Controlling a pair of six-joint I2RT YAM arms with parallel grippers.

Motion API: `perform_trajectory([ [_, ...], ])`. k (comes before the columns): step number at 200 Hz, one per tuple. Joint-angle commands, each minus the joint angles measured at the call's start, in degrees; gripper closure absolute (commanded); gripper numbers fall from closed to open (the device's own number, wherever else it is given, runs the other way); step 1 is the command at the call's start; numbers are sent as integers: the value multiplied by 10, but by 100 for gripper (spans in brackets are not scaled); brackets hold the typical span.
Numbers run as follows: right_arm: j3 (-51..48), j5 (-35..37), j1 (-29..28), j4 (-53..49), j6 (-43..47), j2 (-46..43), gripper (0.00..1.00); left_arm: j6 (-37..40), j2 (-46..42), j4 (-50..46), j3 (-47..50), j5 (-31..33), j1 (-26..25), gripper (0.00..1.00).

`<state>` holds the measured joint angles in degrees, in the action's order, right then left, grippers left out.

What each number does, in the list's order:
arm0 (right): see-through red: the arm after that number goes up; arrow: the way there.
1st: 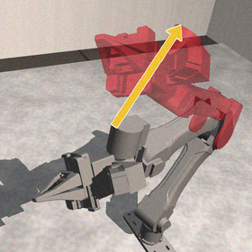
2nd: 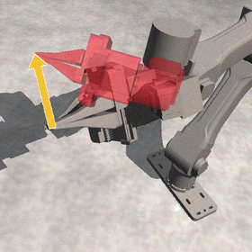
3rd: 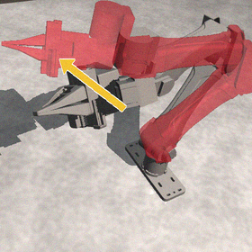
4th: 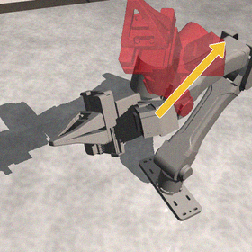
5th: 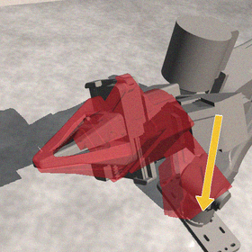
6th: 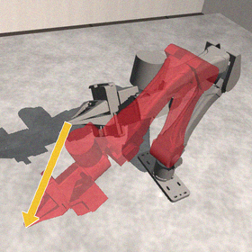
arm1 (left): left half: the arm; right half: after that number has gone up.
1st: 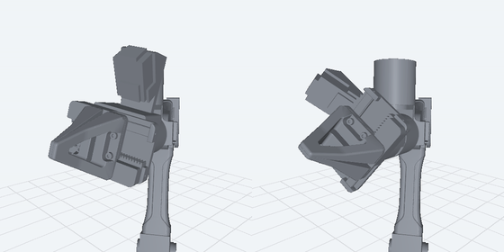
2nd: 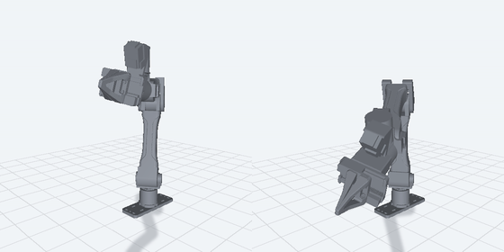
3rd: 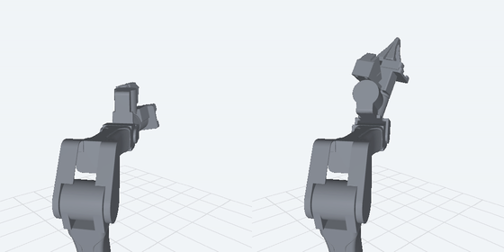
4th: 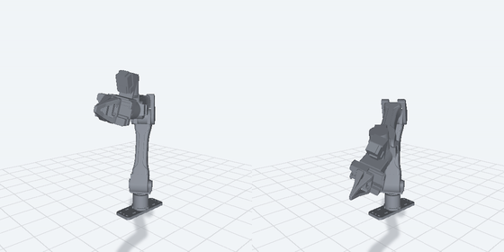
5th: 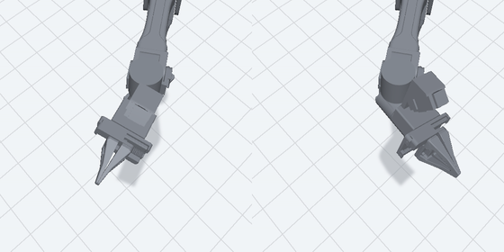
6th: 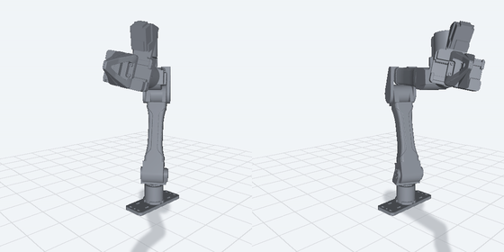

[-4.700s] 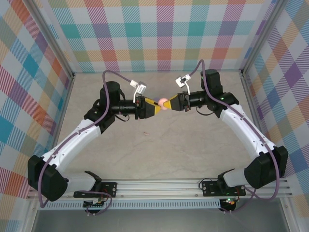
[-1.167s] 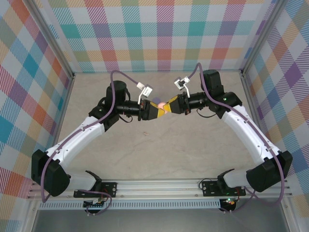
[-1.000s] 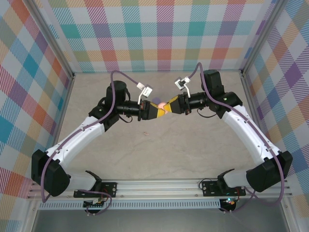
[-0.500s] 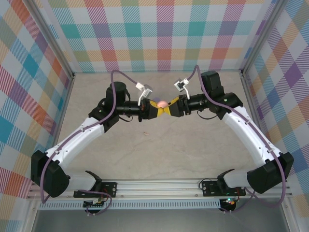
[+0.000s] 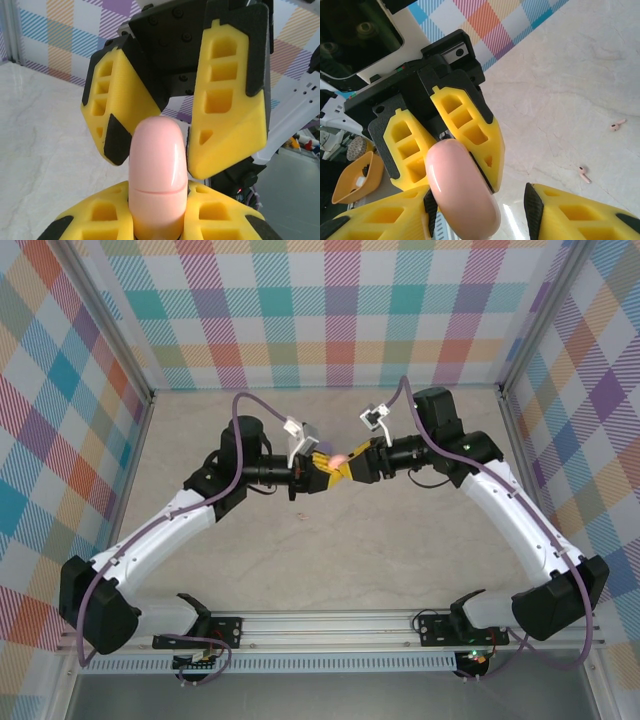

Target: Insert the wireless bluetooth earbuds into the charging case

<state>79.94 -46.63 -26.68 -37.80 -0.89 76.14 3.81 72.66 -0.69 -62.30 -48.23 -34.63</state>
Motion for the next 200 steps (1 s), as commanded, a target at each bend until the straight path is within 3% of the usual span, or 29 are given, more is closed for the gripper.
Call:
perform_trajectory([
  [1, 8, 62, 1, 15, -9, -22, 50, 31, -30, 23, 14, -11, -11, 96],
  [30, 4, 102, 1, 26, -20, -37, 50, 44, -46, 25, 26, -6, -11, 96],
  [79, 1, 102, 1, 38, -30, -54, 48, 42, -43, 21, 29, 13, -11, 97],
  [130, 5, 312, 4, -5, -97, -37, 45, 22, -63, 27, 42, 25, -4, 98],
  [146, 14, 343, 8, -34, -109, -7, 45, 17, -76, 19, 45, 27, 0, 98],
  [200, 9, 293, 8, -37, -120, 110, 47, -7, -129, -14, 39, 71, 11, 100],
])
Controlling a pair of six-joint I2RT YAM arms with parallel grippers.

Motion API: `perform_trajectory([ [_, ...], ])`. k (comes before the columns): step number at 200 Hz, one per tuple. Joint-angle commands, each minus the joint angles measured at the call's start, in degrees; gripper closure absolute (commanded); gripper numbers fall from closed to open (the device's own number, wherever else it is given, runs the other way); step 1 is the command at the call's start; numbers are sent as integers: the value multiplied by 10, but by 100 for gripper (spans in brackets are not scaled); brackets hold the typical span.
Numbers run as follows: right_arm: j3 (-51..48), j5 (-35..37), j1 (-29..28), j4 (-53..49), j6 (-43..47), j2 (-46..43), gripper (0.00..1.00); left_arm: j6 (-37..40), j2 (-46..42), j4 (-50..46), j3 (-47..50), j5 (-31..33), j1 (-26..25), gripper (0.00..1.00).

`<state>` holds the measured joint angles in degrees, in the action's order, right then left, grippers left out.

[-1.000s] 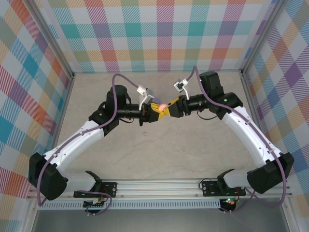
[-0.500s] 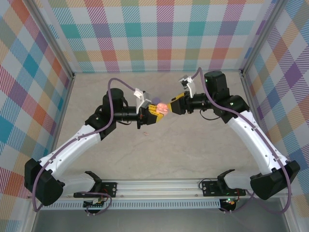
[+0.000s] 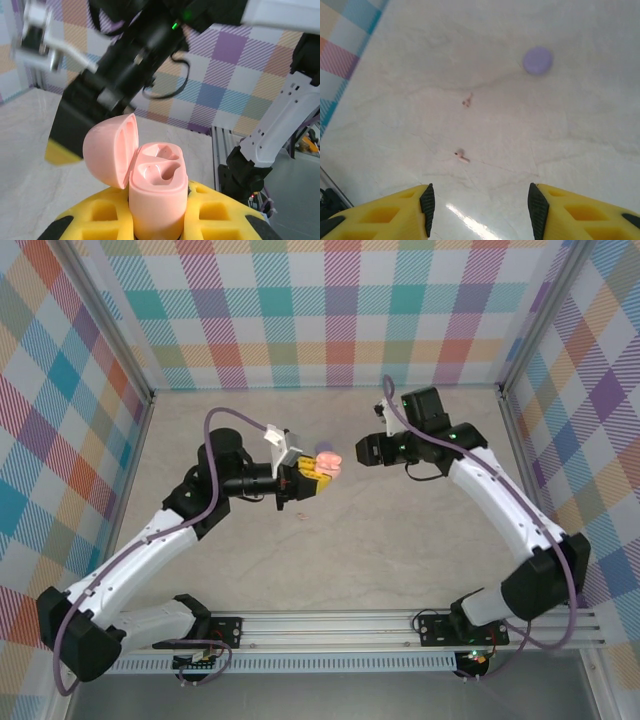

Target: Insert the wireless bluetooth earbuds into the charging case

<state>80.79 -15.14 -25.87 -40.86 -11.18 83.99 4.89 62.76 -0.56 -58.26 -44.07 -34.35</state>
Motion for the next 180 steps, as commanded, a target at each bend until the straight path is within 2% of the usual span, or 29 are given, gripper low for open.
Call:
perform_trajectory([
  [1, 0, -25, 0, -6, -17, 33, 47, -19, -31, -16, -1, 31, 9, 100],
  [43, 4, -110, -23, 15, -4, 139, 51, -44, -64, -21, -6, 42, 28, 100],
  [74, 31, -125, -61, 11, 13, 214, 51, -60, -63, -24, -19, 20, 35, 100],
  [113, 83, -109, -114, -7, 33, 291, 51, -72, -60, -24, -33, -1, 36, 100],
  [180, 172, -65, -160, -50, 49, 386, 53, -76, -61, -24, -37, -14, 36, 100],
])
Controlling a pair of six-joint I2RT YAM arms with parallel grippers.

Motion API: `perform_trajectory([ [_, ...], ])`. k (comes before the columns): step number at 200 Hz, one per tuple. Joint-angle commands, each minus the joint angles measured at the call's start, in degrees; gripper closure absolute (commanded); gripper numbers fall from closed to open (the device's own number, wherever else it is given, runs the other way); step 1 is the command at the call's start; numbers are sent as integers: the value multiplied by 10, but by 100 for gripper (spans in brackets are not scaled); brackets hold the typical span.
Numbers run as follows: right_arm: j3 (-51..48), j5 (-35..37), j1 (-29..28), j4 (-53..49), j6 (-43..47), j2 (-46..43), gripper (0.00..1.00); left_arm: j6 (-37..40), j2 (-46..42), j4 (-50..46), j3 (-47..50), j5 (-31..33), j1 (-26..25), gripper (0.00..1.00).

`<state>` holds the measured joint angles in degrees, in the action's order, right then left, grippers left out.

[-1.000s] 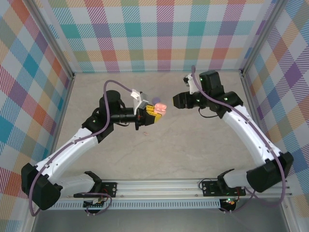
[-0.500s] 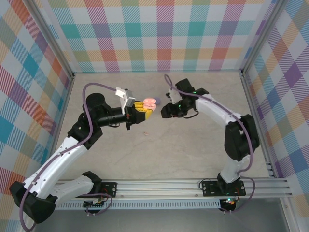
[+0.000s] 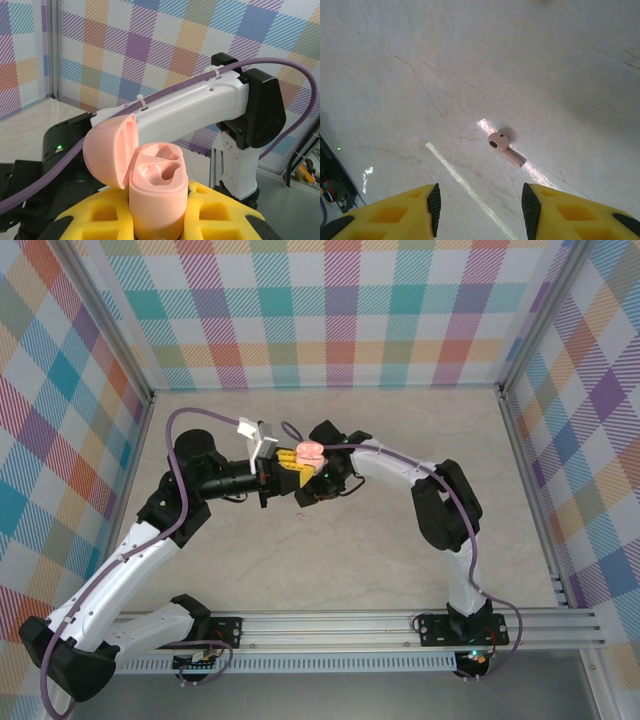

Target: Insert the wireless bluetooth earbuds into the charging case

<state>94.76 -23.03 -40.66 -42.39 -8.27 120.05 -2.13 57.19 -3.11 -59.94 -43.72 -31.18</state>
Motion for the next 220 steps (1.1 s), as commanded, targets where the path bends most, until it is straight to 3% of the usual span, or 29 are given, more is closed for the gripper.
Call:
perform_trajectory([
  [1, 33, 14, -13, -35, 21, 26, 53, -5, -5, 1, -20, -17, 4, 100],
  [98, 145, 110, -63, -115, 59, 120, 54, 2, -9, -10, -23, -21, 4, 100],
  [220, 182, 220, -85, -164, 59, 165, 64, 9, -10, -22, -22, -21, 4, 100],
])
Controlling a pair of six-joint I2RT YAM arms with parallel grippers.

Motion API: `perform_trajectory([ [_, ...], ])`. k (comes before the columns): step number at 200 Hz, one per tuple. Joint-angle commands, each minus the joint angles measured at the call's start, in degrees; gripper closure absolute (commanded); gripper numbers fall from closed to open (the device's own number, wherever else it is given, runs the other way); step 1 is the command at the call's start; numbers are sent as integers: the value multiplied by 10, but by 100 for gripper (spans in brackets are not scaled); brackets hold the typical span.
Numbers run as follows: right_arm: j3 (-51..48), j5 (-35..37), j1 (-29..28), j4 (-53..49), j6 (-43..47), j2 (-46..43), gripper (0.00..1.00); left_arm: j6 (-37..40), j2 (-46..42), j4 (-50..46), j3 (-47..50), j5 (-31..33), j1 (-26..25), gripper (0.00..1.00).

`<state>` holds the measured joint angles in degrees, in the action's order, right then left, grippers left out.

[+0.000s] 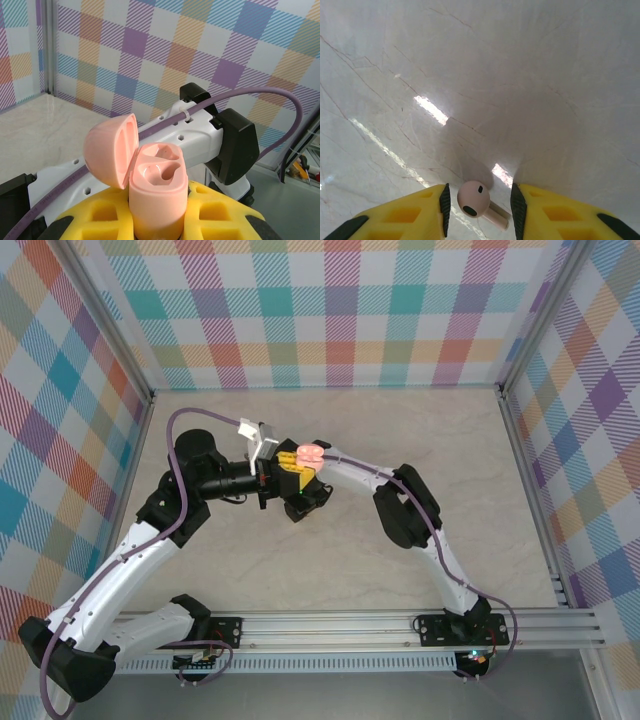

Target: Insert the wireless bluetooth earbuds into the charging case

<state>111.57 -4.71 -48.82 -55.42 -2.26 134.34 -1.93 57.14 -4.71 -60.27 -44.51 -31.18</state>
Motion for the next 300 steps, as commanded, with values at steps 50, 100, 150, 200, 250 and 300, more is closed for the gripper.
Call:
perform_trajectory([
  [50, 6, 75, 9, -42, -41, 17, 75, 9, -10, -10, -16, -10, 4, 100],
  [100, -39, 106, 55, -38, -97, -15, 81, 15, -12, -18, -17, -10, 4, 100],
  [150, -124, 107, 116, -14, -162, -65, 80, 12, -8, -17, -17, -12, 4, 100],
  [200, -183, 94, 151, 11, -166, -95, 71, 10, -5, -13, -17, -14, 4, 100],
  [250, -163, 78, 151, -2, -76, -89, 64, 8, -4, -12, -16, -13, 4, 100],
  [300, -140, 78, 149, -21, 13, -65, 65, 8, -3, -12, -18, -12, 4, 100],
])
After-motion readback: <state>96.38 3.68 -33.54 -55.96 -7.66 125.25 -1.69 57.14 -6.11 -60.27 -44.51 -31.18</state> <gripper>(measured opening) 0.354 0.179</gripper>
